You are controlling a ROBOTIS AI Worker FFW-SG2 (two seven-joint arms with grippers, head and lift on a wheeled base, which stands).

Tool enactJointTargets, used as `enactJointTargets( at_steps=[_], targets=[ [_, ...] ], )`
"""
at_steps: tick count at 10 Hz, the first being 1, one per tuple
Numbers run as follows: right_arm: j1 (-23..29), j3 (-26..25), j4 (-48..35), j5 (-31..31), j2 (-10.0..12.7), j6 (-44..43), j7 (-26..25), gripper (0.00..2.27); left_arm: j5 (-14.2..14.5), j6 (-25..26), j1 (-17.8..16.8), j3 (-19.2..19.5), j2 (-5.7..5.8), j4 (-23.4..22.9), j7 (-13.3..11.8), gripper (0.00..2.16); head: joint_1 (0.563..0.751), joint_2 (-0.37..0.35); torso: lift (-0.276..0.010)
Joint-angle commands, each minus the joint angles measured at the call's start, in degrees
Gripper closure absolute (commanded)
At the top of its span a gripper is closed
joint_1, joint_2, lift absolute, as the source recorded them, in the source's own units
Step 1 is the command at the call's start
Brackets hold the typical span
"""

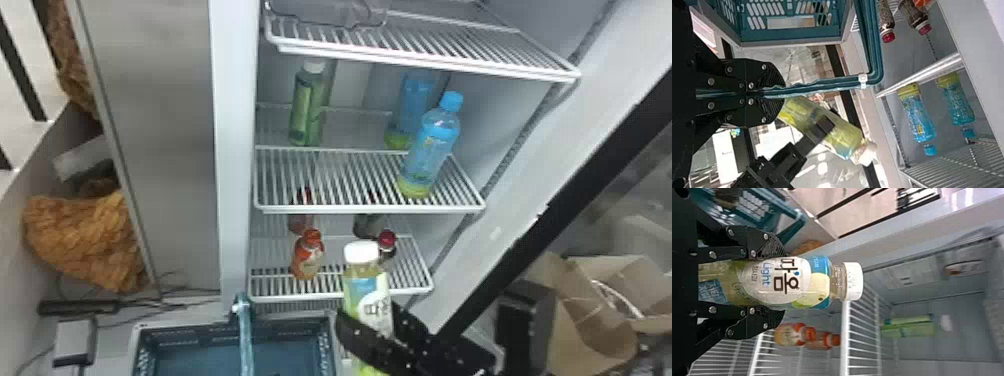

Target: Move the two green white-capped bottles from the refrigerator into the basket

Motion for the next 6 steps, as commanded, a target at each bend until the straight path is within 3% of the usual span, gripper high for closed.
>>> enactJointTargets(
  at_steps=[1, 6],
  targets=[
    [-2.4, 0.0, 1.3, 0.8, 0.0, 5.3, 1.1, 0.87, 0.0, 0.0, -0.1, -0.1, 0.08, 0.0, 0.0, 1.20, 0.695, -0.281, -0.004],
    [-9.2, 3.5, 7.9, -2.3, -2.4, 13.8, 3.5, 0.87, -0.1, 0.0, -0.3, -0.2, 0.08, 0.0, 0.1, 1.20, 0.695, -0.261, -0.004]
  ],
)
